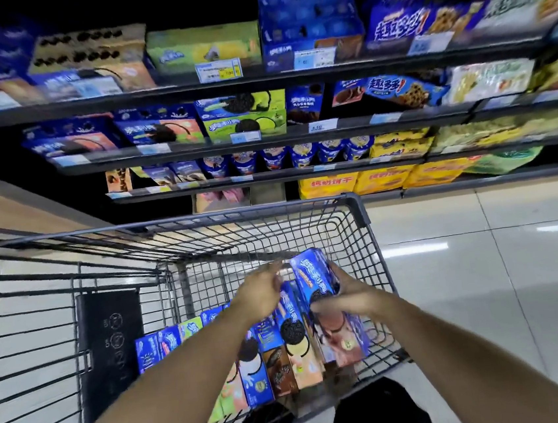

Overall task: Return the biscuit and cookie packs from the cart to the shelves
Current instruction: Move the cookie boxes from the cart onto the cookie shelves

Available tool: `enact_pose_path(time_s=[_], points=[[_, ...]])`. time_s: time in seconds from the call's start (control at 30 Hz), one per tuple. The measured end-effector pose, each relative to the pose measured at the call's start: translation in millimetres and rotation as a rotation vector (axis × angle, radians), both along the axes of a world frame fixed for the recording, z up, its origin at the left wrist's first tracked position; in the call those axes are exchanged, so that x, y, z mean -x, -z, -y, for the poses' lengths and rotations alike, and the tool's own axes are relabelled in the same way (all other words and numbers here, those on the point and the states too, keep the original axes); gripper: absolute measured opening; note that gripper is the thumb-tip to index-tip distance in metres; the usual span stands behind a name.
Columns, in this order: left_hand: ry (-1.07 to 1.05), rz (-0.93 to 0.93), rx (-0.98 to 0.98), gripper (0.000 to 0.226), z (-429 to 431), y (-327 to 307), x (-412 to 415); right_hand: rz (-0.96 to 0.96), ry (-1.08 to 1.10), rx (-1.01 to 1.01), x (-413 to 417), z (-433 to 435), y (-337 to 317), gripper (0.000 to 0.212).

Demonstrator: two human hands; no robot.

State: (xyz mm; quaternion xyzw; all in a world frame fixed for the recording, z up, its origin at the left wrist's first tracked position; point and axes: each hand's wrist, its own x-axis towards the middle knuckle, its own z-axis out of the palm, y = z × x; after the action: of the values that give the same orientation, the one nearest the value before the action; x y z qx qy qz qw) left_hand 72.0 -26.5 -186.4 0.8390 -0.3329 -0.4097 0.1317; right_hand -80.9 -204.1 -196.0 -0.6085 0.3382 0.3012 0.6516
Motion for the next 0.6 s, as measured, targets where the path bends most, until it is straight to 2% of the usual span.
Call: enact_pose_path(time_s=[0.07,0.17,0.27,0.37,0.5,0.6], points=[[-0.21,-0.123,0.123,0.045,14.6,-43.8,-15.4,0.048,-0.033,0.004,-17.0,12.8,-45.0,0.103],[-0.501,-0.34,0.315,0.045,28.7,-124.9,-36.0,0.091,-0.094,0.015,-46.5,27.0,-114.9,0.085],[-0.561,-0.499,0.422,0.052,29.5,-201.5,-51.6,0.121,-0.175,-0.003,-78.6,34.8,-187.3,0.068],[-0.648,-0.549,0.534,0.048,16.4,-258.2,-62.9,0.217,-0.259,-0.015,-108.8,32.8,-254.5,0.061],[-0.774,-0.556,0.677,0.066,-7.2,-303.6,-70.3,0.306,-0.374,-0.001,-136.3,19.8,-321.8,0.055],[-0.869,-0.539,0.778,0.043,-19.7,-335.3,-67.7,0.349,-0.412,-0.039,-148.7,7.3,-351.4,0.051]])
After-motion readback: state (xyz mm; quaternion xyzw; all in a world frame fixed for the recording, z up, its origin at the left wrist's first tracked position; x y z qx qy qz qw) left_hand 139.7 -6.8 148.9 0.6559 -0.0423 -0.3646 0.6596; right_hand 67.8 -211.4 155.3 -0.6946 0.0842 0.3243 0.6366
